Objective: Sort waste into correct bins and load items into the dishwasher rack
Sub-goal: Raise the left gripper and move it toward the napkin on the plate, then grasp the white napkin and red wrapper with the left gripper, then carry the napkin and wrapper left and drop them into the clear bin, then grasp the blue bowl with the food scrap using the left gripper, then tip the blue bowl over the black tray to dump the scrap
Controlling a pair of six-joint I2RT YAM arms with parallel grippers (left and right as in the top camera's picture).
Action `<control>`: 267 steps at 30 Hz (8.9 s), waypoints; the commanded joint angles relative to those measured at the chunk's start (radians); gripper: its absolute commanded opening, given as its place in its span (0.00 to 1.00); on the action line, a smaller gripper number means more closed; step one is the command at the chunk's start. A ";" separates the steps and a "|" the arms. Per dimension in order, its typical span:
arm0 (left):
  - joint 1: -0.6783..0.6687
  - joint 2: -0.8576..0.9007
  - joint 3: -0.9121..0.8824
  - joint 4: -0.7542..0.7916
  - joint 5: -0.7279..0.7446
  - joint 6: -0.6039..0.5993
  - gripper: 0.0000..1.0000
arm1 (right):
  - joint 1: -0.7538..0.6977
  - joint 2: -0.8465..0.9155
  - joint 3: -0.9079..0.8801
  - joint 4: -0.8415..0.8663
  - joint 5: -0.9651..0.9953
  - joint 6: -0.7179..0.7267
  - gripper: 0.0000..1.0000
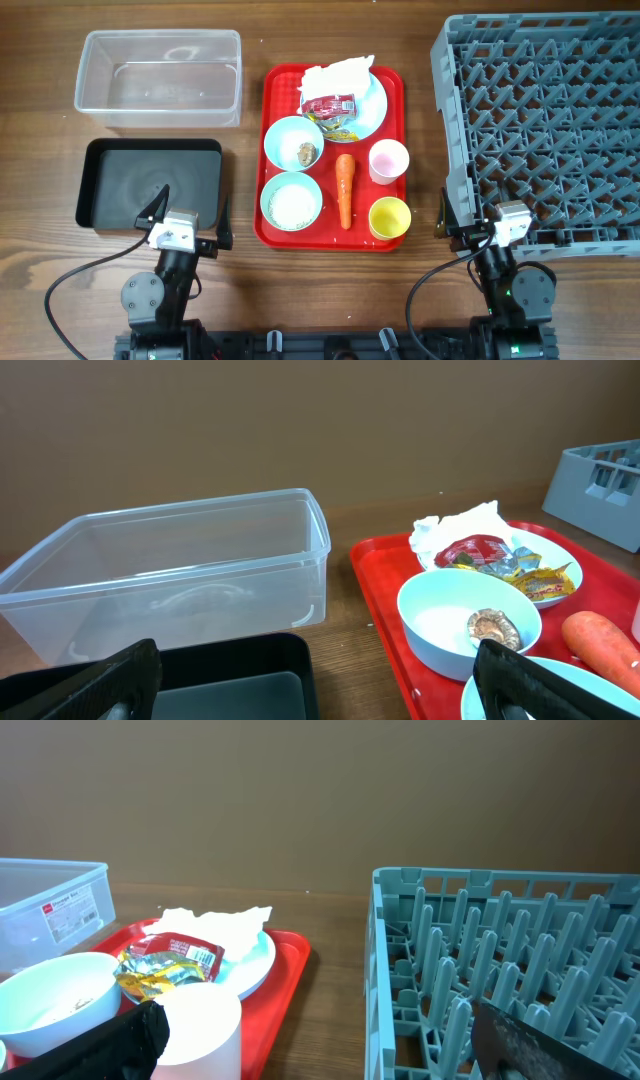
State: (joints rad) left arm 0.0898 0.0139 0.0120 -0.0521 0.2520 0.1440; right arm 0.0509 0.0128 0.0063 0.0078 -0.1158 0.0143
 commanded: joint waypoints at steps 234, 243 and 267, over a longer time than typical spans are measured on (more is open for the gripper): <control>-0.286 1.283 1.356 -1.370 -0.319 -0.758 0.04 | -0.149 1.209 1.131 -0.709 -0.244 0.092 1.00; 0.164 1.198 0.823 -0.745 0.289 -0.441 0.04 | -0.149 1.209 1.131 -0.709 -0.243 0.090 1.00; 0.504 1.578 0.820 -0.388 1.325 0.010 0.04 | -0.149 1.209 1.131 -0.731 -0.195 0.064 1.00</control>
State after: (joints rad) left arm 0.5903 1.5860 0.8364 -0.4454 1.5173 0.1303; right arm -0.0952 1.2194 1.1286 -0.7219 -0.3283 0.0891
